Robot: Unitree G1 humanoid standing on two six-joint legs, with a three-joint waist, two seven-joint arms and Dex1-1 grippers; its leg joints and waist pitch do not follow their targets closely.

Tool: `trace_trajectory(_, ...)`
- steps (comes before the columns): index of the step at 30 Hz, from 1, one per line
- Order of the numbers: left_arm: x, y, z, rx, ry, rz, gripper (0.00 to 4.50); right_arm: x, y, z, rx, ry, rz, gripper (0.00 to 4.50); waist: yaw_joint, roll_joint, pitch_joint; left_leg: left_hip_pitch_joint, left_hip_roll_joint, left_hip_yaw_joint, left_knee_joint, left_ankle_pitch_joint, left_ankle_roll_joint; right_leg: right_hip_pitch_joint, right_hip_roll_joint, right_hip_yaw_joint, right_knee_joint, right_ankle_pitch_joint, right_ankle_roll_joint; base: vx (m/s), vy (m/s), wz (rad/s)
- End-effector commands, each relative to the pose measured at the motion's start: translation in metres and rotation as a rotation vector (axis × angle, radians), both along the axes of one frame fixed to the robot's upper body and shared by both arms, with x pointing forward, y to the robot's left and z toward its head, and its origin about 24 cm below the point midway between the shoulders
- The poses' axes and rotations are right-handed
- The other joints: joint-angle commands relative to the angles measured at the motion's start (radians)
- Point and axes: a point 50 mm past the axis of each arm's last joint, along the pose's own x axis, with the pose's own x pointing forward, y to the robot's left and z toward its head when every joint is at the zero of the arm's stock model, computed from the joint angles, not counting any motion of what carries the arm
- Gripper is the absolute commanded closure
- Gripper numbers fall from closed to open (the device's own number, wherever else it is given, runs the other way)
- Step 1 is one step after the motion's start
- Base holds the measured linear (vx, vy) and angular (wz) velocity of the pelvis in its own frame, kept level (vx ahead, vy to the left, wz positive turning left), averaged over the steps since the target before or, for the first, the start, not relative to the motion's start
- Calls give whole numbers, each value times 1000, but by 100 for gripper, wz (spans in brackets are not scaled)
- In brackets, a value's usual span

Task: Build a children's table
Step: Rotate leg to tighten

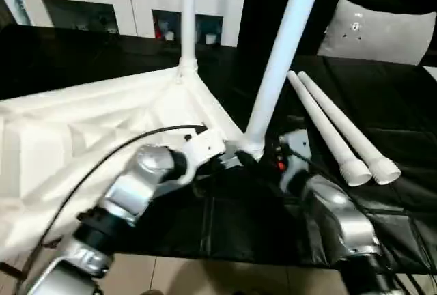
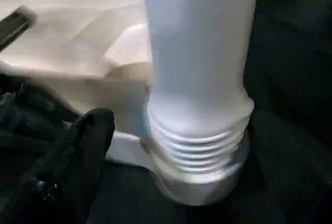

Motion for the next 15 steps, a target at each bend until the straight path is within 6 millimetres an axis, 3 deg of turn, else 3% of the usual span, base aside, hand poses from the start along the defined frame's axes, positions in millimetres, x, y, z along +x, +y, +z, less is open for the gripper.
trace_trajectory(1,-7,-2,0,25,0,-168,450,-3,-10,13,-23,-53,117,7,1,17,-65,1,23,1,-71,-218,36,56,-69,52,-85,-267,-162,0,0,0)
trace_trajectory(5,-7,5,-1,62,7,-250,450,-5,-18,18,-69,-56,221,7,1,14,-63,1,22,3,-70,-239,38,53,-70,51,-90,-326,-154,0,0,0)
trace_trajectory(9,-10,10,2,77,51,-361,450,-13,-20,20,-147,-34,446,7,4,13,-64,2,25,2,-70,-235,41,53,-71,51,-86,-311,-168,0,0,0)
trace_trajectory(15,-12,13,3,115,68,-467,450,-17,-18,20,-183,-14,589,7,11,7,-64,1,28,4,-69,-212,49,54,-74,52,-82,-296,-180,0,0,0)
